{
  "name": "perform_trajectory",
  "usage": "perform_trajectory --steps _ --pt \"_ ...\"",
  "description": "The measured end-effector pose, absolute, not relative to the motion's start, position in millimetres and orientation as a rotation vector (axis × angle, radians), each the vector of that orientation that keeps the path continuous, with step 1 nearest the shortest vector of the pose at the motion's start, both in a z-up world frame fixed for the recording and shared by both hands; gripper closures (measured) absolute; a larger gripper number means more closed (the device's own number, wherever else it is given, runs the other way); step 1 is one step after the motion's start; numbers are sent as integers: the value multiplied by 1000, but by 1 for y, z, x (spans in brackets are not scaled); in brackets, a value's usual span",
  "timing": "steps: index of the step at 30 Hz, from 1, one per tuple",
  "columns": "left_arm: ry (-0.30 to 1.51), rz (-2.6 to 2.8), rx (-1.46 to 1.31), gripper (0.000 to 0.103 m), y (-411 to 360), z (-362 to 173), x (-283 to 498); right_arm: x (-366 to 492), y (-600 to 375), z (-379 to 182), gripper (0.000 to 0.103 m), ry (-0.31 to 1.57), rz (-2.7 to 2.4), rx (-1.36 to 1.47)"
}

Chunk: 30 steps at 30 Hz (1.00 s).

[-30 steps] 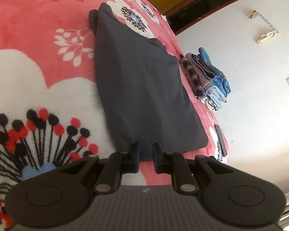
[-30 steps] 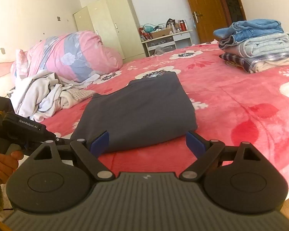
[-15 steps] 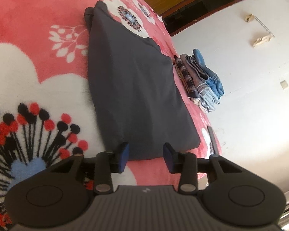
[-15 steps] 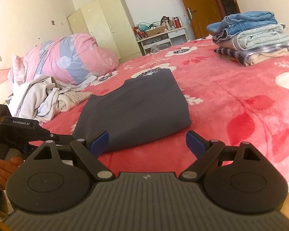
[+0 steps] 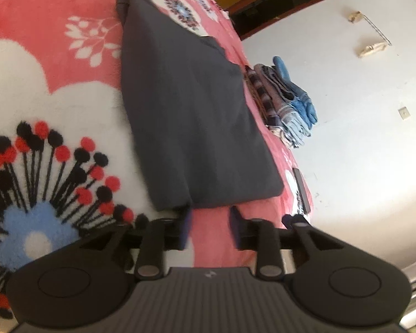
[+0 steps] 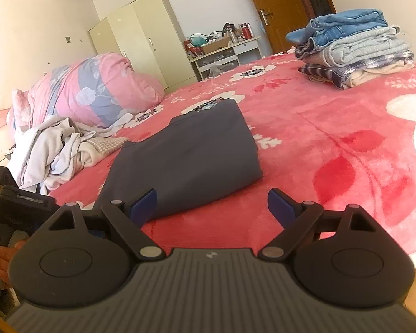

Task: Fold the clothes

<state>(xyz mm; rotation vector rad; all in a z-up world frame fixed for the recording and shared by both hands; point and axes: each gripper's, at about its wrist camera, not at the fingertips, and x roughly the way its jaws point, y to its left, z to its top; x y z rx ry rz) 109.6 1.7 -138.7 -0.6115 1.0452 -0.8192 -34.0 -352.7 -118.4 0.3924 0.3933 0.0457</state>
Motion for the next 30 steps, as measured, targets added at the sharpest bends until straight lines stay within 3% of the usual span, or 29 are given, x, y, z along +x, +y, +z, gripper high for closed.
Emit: perform_trajectory --steps 3,14,23,30 --pt "1001 -825 -552 47 10 -124 104 -34 -358 -119 16 393 36 400" --pt "865 -772 -492 41 21 -89 138 10 -428 -82 14 308 121 500" --pt "937 -703 -482 43 1 -120 209 135 -481 -111 12 582 307 731" --pt "976 -827 -604 43 -9 -140 260 207 -482 -132 18 731 506 778"
